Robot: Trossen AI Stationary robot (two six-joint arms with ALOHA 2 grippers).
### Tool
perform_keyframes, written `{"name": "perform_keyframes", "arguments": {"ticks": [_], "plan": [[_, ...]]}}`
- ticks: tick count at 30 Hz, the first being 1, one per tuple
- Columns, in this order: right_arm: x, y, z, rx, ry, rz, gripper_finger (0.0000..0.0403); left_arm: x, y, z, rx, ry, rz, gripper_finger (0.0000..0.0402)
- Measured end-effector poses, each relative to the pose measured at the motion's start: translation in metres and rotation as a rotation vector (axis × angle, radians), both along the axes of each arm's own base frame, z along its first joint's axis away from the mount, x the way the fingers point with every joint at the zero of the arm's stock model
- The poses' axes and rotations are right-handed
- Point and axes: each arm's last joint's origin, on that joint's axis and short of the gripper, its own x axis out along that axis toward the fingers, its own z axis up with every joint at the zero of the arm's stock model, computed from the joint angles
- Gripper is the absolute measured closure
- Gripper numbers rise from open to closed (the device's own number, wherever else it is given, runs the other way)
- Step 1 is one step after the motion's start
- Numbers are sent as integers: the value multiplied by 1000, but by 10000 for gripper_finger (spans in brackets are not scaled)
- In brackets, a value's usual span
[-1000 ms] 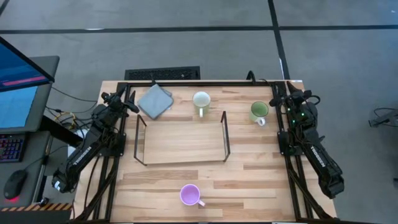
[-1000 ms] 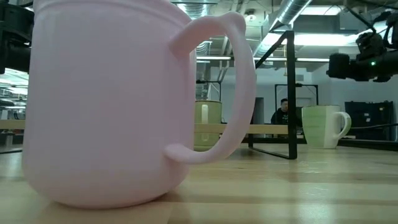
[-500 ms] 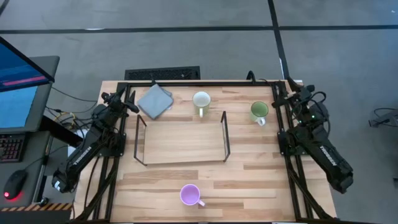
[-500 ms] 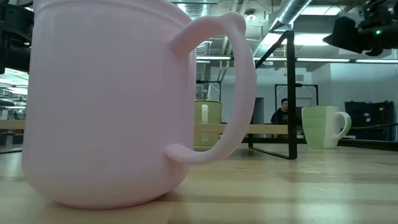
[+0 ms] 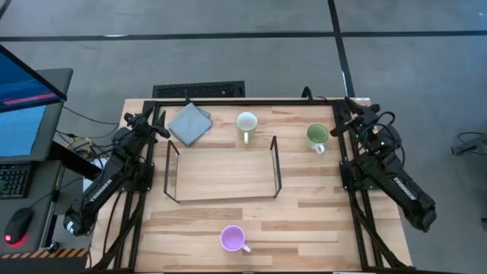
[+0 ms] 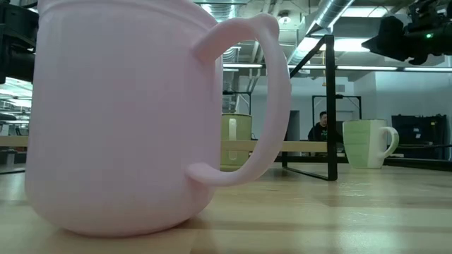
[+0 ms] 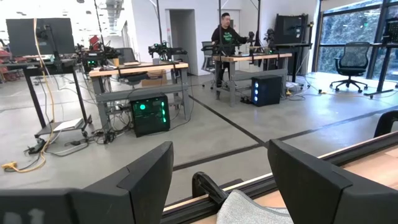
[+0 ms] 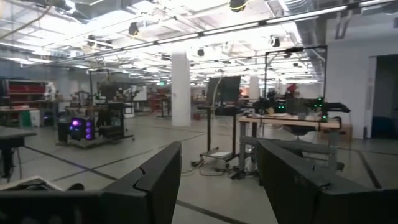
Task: Stack small to large cups/mugs on shelf
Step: Put the light green mug on the shelf
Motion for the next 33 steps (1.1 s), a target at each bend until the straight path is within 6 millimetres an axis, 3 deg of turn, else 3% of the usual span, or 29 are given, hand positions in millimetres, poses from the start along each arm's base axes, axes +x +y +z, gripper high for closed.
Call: {"name": "perform_keyframes", "arguments": {"ticks": [14, 25, 33], "plan": [[4, 0, 8, -4, -4, 30, 173, 0, 0, 0, -3, -9, -1, 148], [21, -7, 80, 88, 20, 54, 177, 0, 0, 0, -4, -10, -1, 148], [59, -19, 139, 195, 130, 82, 214, 0, 0, 0, -4, -10, -1, 148]]}}
